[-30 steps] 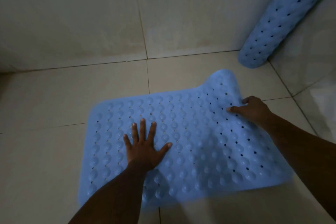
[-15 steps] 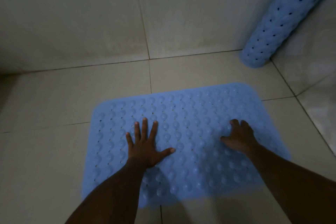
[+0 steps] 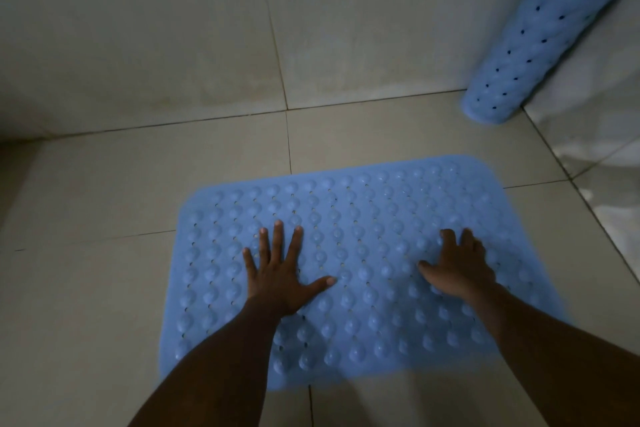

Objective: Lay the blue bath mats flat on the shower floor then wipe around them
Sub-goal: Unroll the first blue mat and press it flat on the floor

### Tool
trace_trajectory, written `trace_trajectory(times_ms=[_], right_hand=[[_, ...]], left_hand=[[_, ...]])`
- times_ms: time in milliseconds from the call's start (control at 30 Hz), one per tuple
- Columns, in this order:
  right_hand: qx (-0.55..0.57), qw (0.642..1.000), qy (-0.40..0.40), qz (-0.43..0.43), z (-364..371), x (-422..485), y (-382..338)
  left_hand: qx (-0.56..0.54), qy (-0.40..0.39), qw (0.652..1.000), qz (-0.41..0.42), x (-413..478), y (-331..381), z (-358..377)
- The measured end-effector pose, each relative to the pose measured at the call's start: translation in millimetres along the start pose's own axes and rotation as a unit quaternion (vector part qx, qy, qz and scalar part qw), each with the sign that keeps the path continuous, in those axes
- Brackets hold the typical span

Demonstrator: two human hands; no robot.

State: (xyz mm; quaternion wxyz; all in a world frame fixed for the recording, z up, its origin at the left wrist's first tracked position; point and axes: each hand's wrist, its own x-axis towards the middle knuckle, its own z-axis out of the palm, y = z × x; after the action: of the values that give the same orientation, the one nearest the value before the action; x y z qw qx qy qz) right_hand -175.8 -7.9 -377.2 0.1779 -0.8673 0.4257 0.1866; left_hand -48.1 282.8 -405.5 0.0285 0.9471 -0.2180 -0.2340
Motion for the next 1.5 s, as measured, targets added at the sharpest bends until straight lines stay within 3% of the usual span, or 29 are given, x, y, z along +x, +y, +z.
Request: trace_trajectory(times_ms=[433,533,700,1033,1367,1500], right_hand=[[0.018,1.0,-0.005,0.01,1.4,-2.0,-0.7],[0.029,0.999,0.029,0.02,3.9,-3.3,-4.6],[-0.007,0.988,0.139,-0.066,2.6,5.7,-0.5],[-0.047,0.972,0.186,-0.137,-25.9,79.5,5.3],[-0.089,0.958,0.235,-0.139,1.5,118.8,-4.9],[-0.08,0.963,0.217,-0.136,-3.3,117.9,-7.5]], left_hand=[[-0.004,0.022,1.0,0.004,2.4,0.8,-2.2],[-0.017,0.054,0.998,0.014,2.2,9.1,-0.6],[-0.006,0.067,0.996,0.059,17.6,39.6,-7.5],[0.005,0.116,0.984,0.133,84.4,112.9,-28.3],[0.039,0.142,0.981,0.123,110.9,129.8,-5.6],[0.04,0.138,0.982,0.124,109.9,130.2,-6.6]])
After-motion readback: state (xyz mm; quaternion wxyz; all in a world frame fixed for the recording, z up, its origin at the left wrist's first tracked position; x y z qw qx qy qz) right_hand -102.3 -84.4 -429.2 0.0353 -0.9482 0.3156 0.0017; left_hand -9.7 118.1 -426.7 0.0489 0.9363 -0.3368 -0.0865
